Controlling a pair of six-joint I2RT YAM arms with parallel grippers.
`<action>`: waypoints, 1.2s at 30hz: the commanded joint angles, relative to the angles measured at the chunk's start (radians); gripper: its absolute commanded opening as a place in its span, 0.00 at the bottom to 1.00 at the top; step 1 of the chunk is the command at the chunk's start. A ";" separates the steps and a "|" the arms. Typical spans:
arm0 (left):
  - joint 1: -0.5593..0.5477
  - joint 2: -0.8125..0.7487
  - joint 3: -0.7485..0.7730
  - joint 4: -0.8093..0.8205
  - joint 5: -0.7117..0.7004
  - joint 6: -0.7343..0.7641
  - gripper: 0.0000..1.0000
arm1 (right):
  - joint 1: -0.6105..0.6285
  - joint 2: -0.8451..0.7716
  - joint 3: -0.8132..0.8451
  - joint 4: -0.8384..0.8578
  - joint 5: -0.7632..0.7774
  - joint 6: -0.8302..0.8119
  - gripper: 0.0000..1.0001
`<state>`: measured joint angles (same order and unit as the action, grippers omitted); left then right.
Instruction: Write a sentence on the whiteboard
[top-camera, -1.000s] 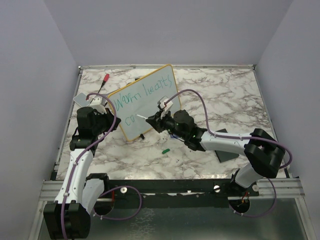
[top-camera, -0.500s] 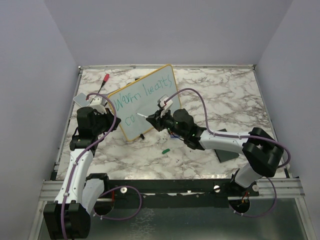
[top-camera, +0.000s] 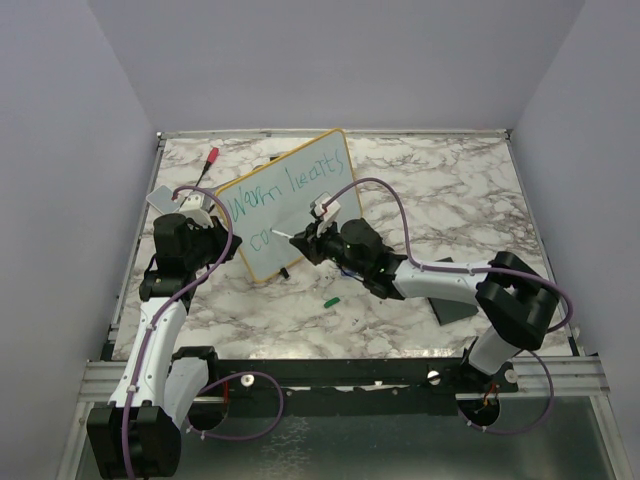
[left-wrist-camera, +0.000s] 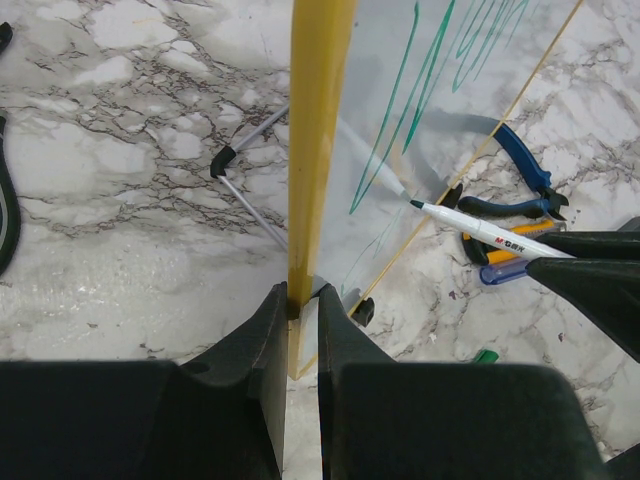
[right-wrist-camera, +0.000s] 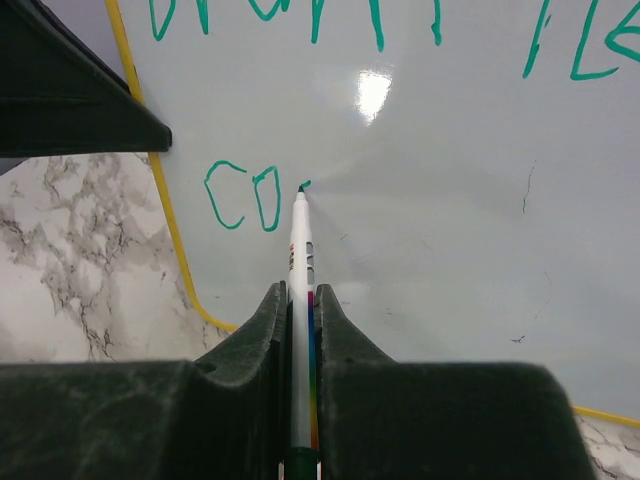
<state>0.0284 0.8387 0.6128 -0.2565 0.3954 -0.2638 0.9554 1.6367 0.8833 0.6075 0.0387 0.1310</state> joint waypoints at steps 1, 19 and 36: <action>0.002 -0.004 0.010 -0.003 -0.022 0.000 0.00 | -0.002 0.019 -0.017 -0.001 0.006 0.018 0.01; 0.001 -0.001 0.008 -0.001 -0.018 0.001 0.00 | -0.001 0.020 -0.024 0.000 0.007 0.036 0.01; 0.000 -0.004 0.008 -0.001 -0.019 0.001 0.00 | -0.001 0.016 0.048 0.004 0.109 0.004 0.01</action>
<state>0.0284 0.8387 0.6128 -0.2565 0.3954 -0.2638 0.9558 1.6402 0.9081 0.6048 0.0593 0.1551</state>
